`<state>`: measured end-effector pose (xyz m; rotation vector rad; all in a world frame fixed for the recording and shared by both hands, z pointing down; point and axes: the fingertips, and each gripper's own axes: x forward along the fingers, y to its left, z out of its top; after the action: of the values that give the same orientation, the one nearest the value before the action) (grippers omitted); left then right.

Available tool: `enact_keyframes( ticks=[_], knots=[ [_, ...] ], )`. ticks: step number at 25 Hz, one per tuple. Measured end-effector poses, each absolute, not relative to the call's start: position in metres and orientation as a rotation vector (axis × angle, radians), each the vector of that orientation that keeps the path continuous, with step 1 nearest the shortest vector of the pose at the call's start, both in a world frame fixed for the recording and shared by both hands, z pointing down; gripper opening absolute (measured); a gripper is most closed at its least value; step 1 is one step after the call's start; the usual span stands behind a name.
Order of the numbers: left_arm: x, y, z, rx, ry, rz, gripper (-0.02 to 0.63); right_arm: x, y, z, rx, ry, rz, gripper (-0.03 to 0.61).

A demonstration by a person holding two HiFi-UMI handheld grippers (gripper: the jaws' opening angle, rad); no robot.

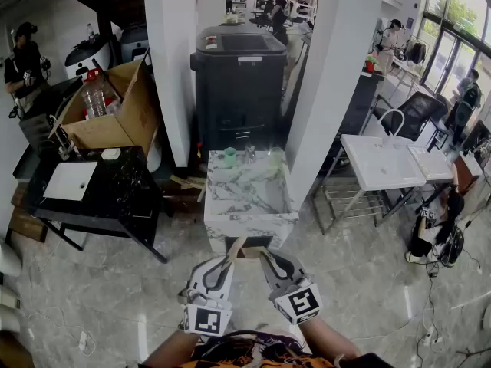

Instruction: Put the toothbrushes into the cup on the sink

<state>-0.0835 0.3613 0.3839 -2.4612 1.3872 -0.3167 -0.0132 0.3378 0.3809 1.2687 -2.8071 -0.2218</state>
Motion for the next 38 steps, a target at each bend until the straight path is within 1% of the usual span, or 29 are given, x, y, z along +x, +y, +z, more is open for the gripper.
enact_keyframes(
  ticks=[16, 22, 28, 32, 38],
  knots=[
    [-0.119, 0.351, 0.387, -2.494, 1.343, -0.284, 0.054, -0.04, 0.334, 0.386, 1.334, -2.753, -0.18, 0.034],
    [-0.117, 0.329, 0.392, -2.529, 1.315, -0.282, 0.055, -0.038, 0.321, 0.392, 1.366, -2.725, -0.165, 0.034],
    [-0.092, 0.28, 0.4, -2.543, 1.279, -0.309, 0.055, -0.008, 0.27, 0.401, 1.412, -2.712, -0.137, 0.034],
    [-0.072, 0.235, 0.391, -2.497, 1.266, -0.335, 0.055, 0.009, 0.223, 0.403, 1.373, -2.73, -0.129, 0.034],
    [-0.047, 0.161, 0.392, -2.471, 1.365, -0.343, 0.055, 0.028, 0.151, 0.391, 1.286, -2.803, -0.165, 0.034]
  ],
)
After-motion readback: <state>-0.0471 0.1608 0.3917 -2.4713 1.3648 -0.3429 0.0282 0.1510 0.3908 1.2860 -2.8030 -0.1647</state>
